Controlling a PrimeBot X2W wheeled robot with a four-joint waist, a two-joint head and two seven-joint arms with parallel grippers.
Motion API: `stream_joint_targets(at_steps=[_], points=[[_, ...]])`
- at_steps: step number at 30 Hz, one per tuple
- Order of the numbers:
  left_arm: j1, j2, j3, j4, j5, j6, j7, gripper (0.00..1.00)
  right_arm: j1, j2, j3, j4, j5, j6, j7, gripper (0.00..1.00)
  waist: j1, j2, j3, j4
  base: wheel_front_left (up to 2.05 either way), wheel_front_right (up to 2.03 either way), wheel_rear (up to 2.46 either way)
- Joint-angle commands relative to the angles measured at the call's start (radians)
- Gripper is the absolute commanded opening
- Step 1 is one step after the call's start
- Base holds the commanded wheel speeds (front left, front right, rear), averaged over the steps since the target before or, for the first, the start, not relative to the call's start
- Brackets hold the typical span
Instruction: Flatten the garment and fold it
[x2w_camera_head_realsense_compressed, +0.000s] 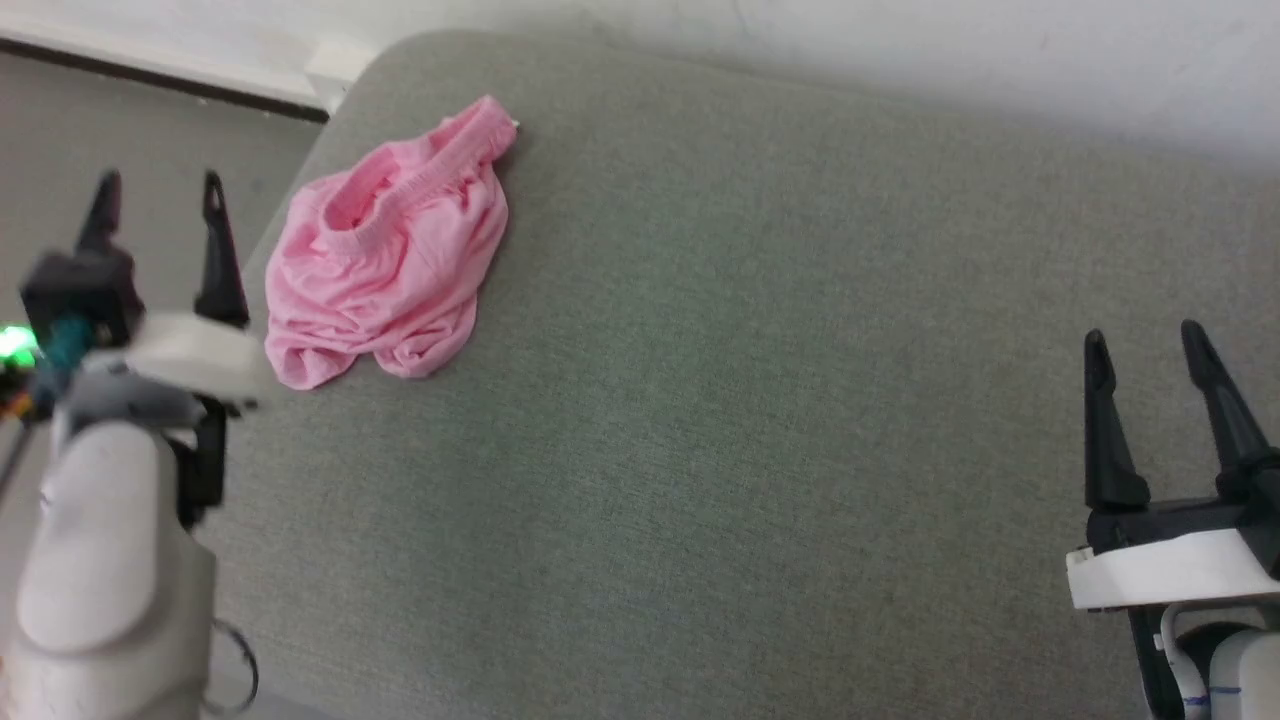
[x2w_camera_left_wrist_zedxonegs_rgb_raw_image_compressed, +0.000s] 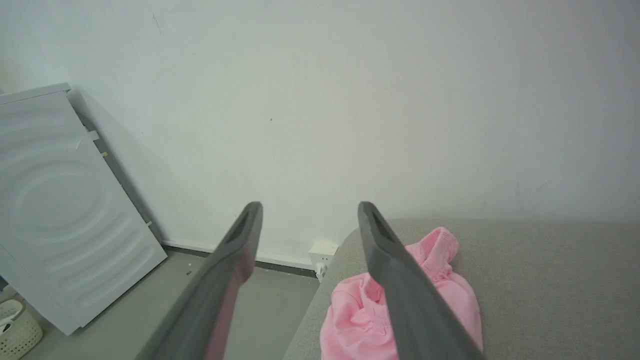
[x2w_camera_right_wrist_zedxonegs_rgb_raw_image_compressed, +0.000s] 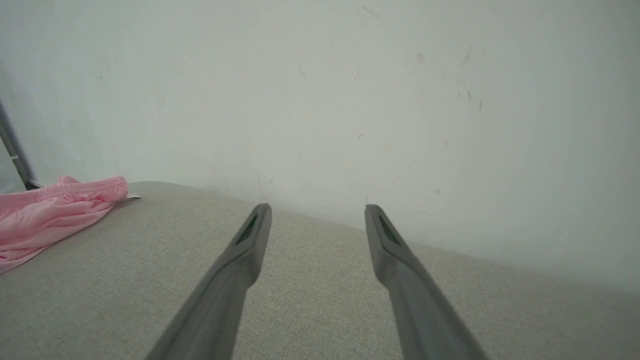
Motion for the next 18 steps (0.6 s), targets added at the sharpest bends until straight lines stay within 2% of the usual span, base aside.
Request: stream_joint_targets(at_steps=[1,6,9,14,18], points=[[-0.043,0.018,0.002,0.019,-0.008,-0.010,0.007,1.00,-0.015,0.002,-0.006,-0.012,-0.009,-0.001,-0.007,1.00,-0.0003,-0.0001,0.064,-0.011,0.00,0.00,0.00],[-0.196,0.049,-0.005,0.146,-0.081,-0.107,0.147,1.00,-0.044,0.002,-0.020,-0.034,-0.023,-0.001,-0.017,1.00,-0.0003,-0.0001,0.128,-0.020,0.00,0.00,0.00],[-0.274,0.082,-0.035,0.221,-0.098,-0.144,0.256,1.00,-0.065,0.002,-0.014,-0.045,-0.028,-0.001,-0.024,1.00,-0.0003,-0.0001,0.166,-0.032,0.00,0.00,0.00],[-0.379,0.109,-0.108,0.315,-0.176,-0.171,0.448,1.00,-0.097,0.002,-0.013,-0.060,-0.031,-0.001,-0.034,1.00,-0.0003,-0.0001,0.220,-0.056,0.00,0.00,0.00],[-0.427,0.150,-0.232,0.337,-0.270,-0.177,0.615,1.00,-0.114,0.002,-0.015,-0.069,-0.031,-0.001,-0.043,1.00,-0.0003,-0.0001,0.259,-0.073,0.00,0.00,0.00]])
